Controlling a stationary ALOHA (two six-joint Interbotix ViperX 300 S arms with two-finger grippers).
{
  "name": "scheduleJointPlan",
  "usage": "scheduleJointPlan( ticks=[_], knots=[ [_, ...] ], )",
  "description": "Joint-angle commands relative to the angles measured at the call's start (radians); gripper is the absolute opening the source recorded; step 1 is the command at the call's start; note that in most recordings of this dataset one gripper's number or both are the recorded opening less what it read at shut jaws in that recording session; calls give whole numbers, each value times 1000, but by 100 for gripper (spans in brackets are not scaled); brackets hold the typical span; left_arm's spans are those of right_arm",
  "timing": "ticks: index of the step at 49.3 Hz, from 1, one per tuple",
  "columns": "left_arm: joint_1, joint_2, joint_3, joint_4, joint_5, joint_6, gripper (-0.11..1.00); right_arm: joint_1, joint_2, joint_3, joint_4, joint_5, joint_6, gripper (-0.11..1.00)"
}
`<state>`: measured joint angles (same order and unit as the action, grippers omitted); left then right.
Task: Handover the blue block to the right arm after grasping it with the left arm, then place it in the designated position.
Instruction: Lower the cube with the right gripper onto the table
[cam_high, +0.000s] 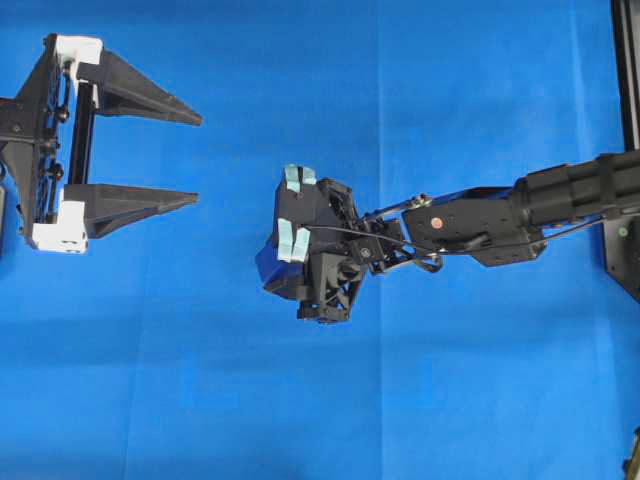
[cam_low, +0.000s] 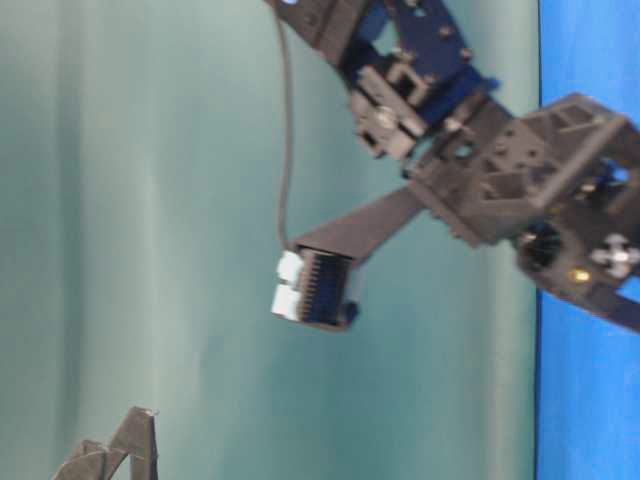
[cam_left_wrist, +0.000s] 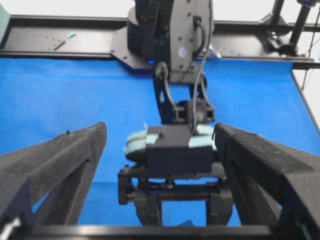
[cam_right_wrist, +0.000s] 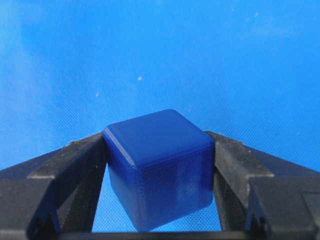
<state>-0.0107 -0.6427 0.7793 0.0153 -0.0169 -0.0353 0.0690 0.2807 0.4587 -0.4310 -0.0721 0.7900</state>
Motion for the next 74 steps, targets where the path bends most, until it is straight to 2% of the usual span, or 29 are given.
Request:
scheduleJointPlan(
  ticks=[1,18,58,66,68,74],
  knots=[
    [2,-14,-14,2,-3,0,93,0,-3,-21,14,-25,0,55],
    [3,-15,-12,0,-3,0,93,-5,54,-49,26,-35,0,55],
    [3,-15,-12,0,-3,0,93,-3,55,-46,26,-31,-2,55],
    [3,-15,-12,2,-3,-2,93,-3,55,-49,26,-29,-2,93],
    [3,-15,-12,2,-3,-2,93,-3,55,-51,26,-29,-2,94],
    [3,-15,-12,2,-3,0,93,-3,55,-51,28,-29,-2,82]
  ],
)
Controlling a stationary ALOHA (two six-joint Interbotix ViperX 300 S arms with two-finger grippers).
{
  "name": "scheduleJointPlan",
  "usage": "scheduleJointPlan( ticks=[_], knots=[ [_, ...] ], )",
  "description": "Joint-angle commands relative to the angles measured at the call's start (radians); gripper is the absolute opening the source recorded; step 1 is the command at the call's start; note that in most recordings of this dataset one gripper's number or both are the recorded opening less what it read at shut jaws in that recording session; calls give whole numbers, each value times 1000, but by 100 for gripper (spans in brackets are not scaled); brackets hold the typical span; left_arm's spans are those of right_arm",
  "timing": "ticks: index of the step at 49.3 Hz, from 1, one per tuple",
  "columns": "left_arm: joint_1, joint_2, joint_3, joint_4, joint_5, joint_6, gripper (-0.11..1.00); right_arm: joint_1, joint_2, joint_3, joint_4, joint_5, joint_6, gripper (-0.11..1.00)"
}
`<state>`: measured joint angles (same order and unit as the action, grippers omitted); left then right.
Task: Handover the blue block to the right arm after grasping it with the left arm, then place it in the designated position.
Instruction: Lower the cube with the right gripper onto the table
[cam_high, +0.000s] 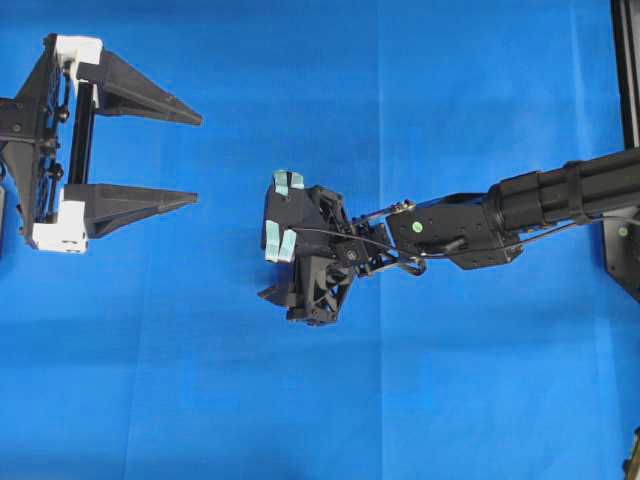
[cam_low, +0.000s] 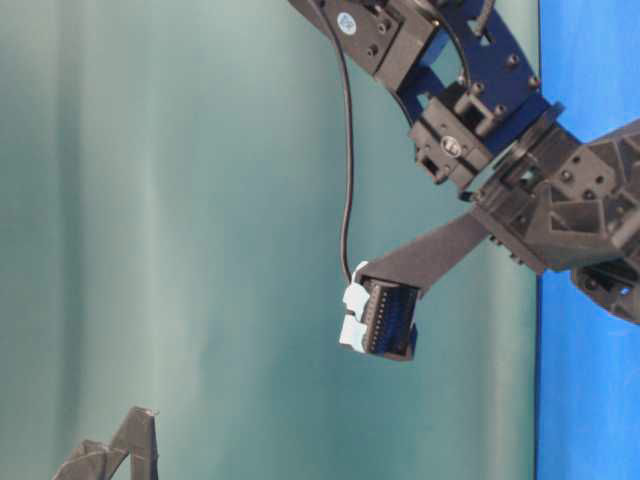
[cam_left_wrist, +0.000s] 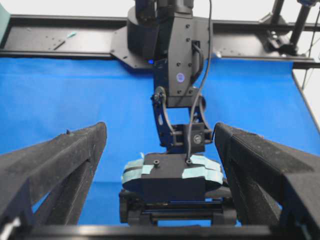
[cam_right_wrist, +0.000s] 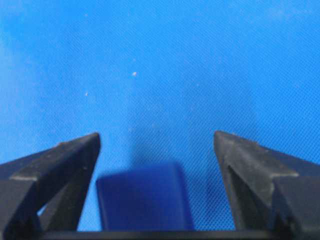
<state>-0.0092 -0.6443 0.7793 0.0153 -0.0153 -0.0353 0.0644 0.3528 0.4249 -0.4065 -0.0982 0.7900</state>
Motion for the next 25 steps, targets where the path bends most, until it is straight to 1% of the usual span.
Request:
scheduleJointPlan(
  ticks=[1,7,13,25],
  knots=[
    [2,-14,-12,2,-5,0,93,2,-17,-17,2,-3,-2,81],
    [2,-14,-12,2,-5,0,93,2,-18,-18,2,-3,-2,84],
    [2,-14,-12,2,-5,0,93,2,-28,-20,0,-2,-3,85],
    [2,-14,-12,2,-5,2,93,2,-110,-2,-2,64,-6,85]
  ],
)
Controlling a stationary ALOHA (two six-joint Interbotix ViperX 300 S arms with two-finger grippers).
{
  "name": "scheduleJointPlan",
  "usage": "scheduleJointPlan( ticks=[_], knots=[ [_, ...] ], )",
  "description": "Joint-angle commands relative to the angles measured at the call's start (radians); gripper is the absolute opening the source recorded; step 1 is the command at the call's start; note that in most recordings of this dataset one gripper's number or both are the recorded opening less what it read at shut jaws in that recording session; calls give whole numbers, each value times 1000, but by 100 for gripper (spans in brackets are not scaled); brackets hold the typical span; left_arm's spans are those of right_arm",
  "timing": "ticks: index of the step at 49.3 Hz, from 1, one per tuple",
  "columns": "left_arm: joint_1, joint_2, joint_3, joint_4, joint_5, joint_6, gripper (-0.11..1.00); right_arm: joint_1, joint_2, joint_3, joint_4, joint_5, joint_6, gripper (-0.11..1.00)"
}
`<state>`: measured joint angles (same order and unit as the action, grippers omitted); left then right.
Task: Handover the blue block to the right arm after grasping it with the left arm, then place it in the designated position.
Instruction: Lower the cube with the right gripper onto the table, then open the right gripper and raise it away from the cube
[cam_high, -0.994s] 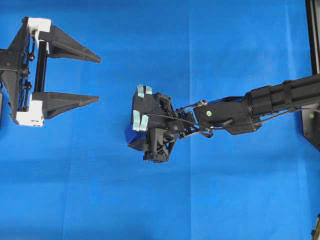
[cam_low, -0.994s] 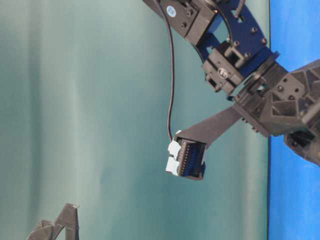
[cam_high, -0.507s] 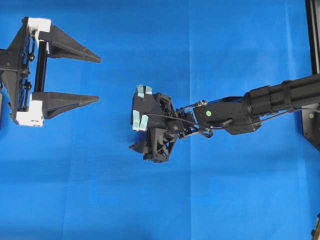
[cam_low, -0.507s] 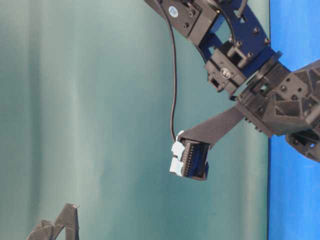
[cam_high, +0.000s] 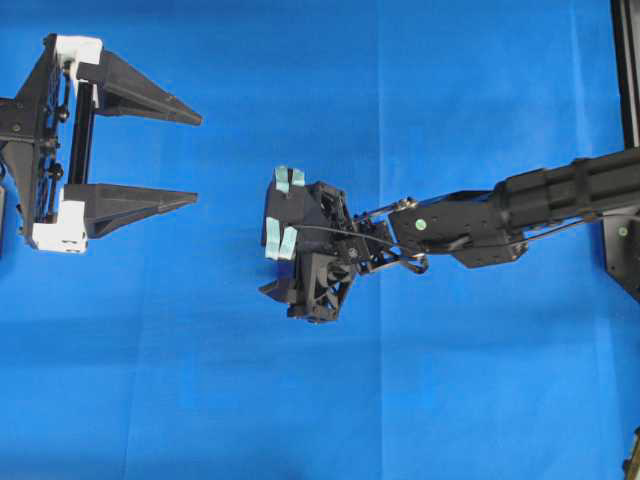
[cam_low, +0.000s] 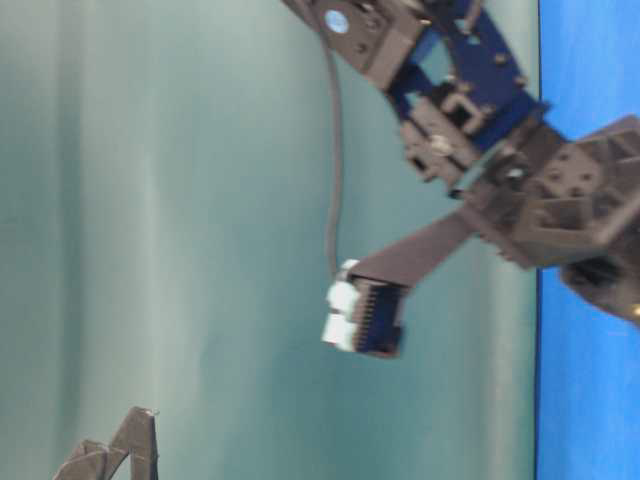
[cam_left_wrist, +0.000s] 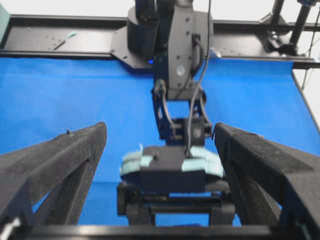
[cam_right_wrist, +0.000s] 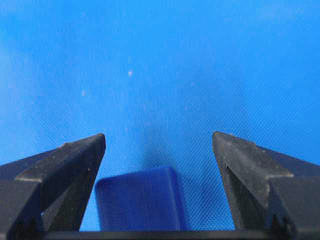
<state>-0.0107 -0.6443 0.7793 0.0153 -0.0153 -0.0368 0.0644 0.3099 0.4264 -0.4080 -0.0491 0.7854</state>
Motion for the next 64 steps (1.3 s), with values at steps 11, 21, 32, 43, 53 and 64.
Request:
scheduleJointPlan(
  ticks=[11,21,32,43,53,64],
  knots=[
    [3,-14,-12,0,-5,3,93,2,-202,34,-5,95,-5,85],
    [3,-14,-12,0,-5,0,93,2,-334,81,-14,147,-5,85],
    [3,-14,-12,0,-5,3,93,2,-485,115,-37,245,-6,85],
    [3,-14,-12,0,-5,3,93,2,-621,124,-81,356,-6,85],
    [3,-14,-14,2,-5,3,93,2,-739,155,-98,407,-6,85],
    [3,-11,-15,0,-5,5,93,2,-850,206,-100,407,-6,84]
  ],
)
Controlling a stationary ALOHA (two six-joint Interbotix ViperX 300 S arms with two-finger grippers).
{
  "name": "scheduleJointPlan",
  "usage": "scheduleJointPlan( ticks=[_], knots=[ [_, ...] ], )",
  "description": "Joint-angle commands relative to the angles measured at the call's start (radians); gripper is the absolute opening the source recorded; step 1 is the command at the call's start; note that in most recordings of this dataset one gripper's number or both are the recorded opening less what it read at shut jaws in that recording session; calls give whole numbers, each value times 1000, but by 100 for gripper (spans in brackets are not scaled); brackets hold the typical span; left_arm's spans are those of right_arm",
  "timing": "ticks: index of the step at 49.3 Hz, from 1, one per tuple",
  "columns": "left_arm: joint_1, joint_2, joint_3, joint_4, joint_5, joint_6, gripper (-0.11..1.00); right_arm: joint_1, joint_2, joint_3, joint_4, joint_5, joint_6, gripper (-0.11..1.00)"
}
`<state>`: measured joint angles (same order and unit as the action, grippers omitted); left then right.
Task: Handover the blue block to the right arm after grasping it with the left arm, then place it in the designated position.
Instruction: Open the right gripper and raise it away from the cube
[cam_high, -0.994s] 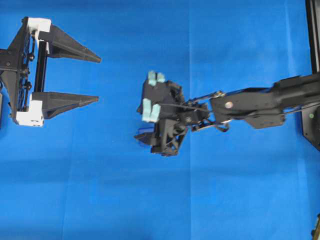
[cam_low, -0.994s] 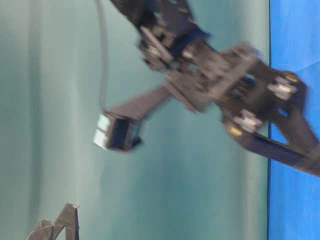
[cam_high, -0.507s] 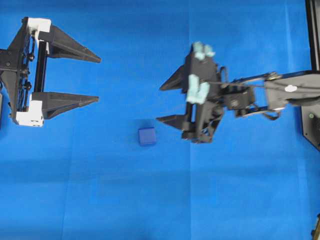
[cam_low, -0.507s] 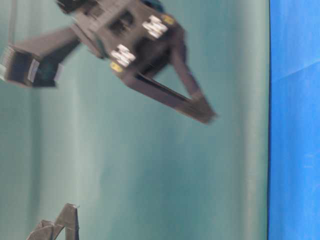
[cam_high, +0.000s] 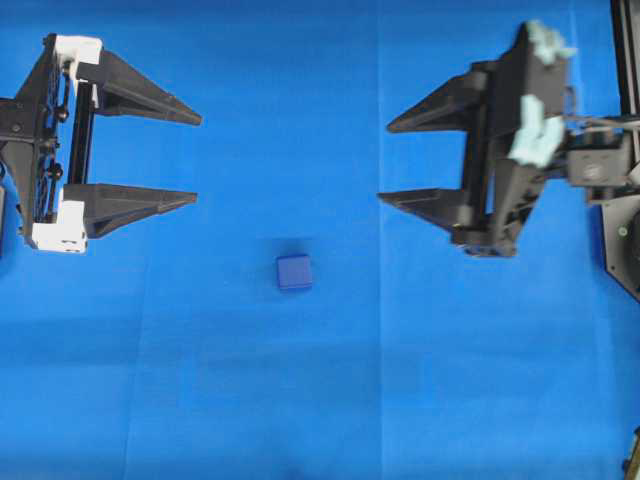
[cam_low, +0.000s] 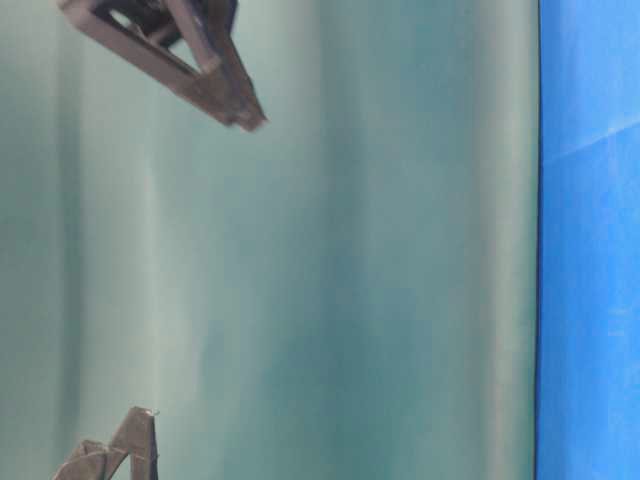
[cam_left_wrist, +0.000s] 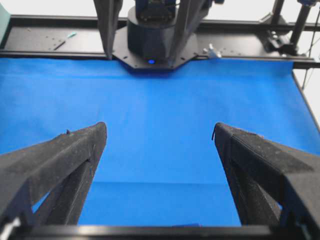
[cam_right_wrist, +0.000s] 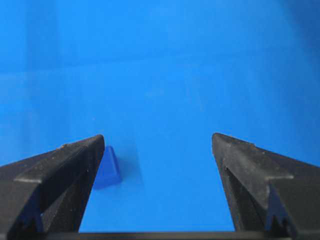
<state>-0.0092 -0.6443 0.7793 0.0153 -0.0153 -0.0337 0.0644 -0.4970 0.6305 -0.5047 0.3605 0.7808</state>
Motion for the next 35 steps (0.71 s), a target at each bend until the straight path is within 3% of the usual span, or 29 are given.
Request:
scheduleJointPlan(
  ticks=[1,15,35],
  knots=[
    [2,-12,-15,2,-5,2,93,2,-51,5,-3,-2,-2,84],
    [2,-5,-17,2,-6,2,93,2,-140,32,-15,11,-2,84],
    [2,-5,-17,0,-9,2,93,2,-132,31,-38,3,-2,84]
  ],
)
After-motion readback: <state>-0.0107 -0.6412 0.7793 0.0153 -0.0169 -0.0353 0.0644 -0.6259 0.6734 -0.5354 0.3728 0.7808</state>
